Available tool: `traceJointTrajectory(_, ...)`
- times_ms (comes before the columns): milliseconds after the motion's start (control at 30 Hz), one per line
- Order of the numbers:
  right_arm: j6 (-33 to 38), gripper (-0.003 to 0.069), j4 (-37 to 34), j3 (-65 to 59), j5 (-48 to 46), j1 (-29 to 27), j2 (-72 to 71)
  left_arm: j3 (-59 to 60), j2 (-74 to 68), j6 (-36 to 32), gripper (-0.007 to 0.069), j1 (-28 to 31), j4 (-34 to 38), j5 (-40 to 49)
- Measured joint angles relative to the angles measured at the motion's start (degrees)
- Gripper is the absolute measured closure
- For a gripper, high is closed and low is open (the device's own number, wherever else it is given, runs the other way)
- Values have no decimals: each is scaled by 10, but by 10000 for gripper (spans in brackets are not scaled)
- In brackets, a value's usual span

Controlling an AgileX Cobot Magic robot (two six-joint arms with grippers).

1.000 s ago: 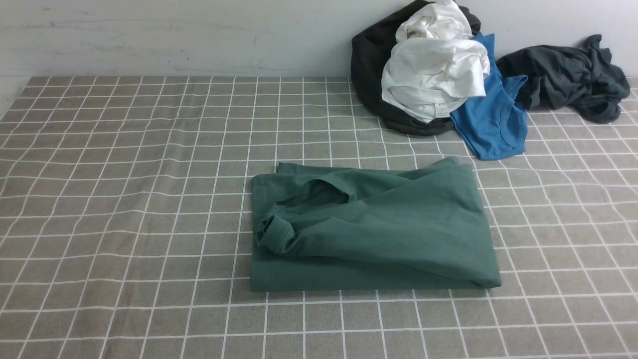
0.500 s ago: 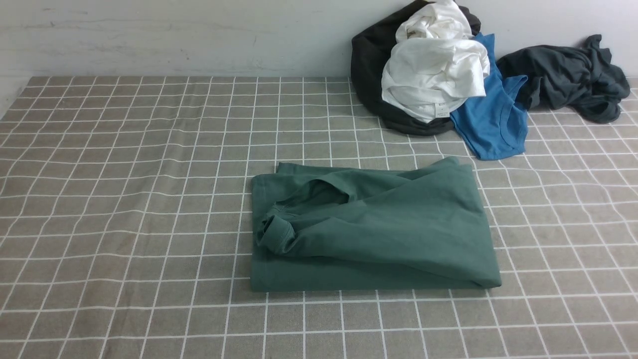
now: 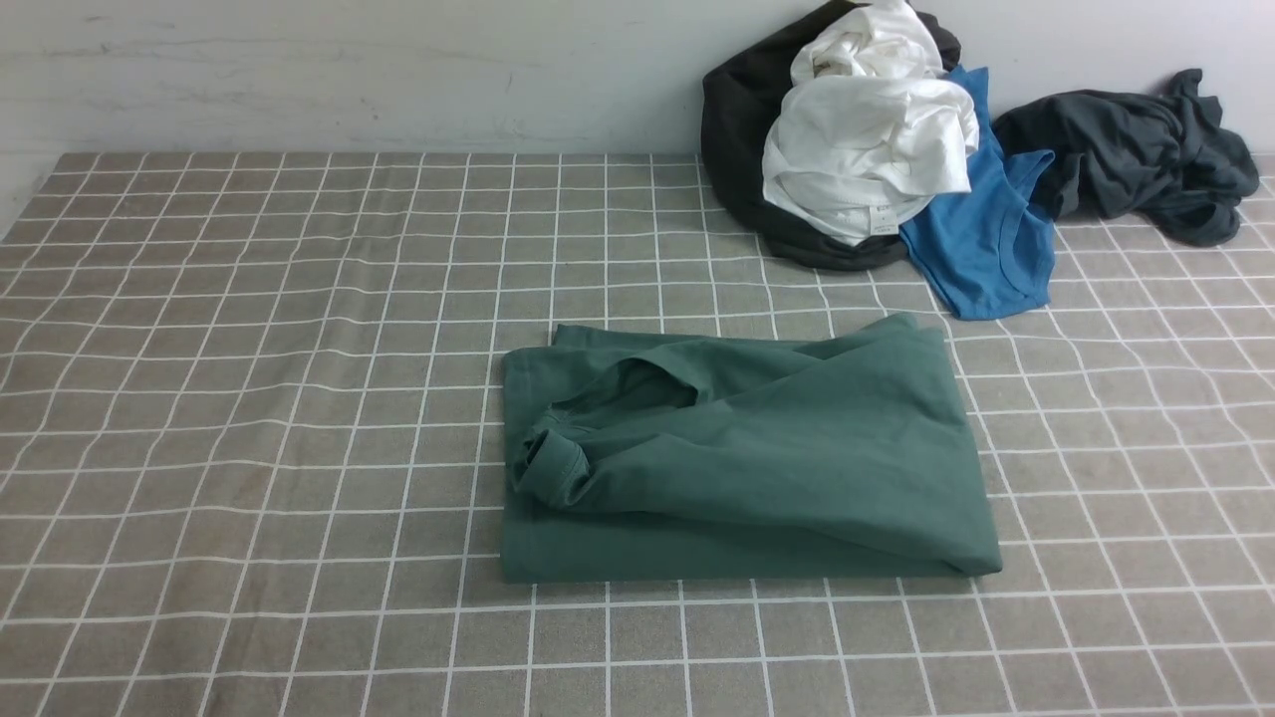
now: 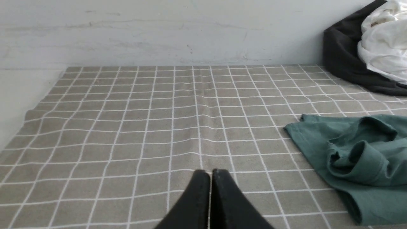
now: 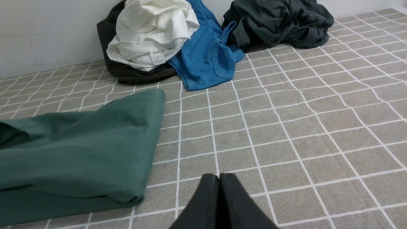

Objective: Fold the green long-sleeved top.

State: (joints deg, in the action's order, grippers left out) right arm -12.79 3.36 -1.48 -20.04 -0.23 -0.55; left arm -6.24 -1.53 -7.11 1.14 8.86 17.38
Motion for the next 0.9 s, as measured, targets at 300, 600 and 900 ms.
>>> traceJointTrajectory(300, 0, 673, -1, 0, -1, 0, 0, 78, 21, 33, 632, 16, -28, 1)
traceJointTrajectory(600, 0, 673, -2, 0, -1, 0, 0, 78, 21, 76, 632, -2, -50, 46)
traceJointTrajectory(900, 0, 673, -2, 0, -1, 0, 0, 78, 21, 55, 632, -2, -50, 46)
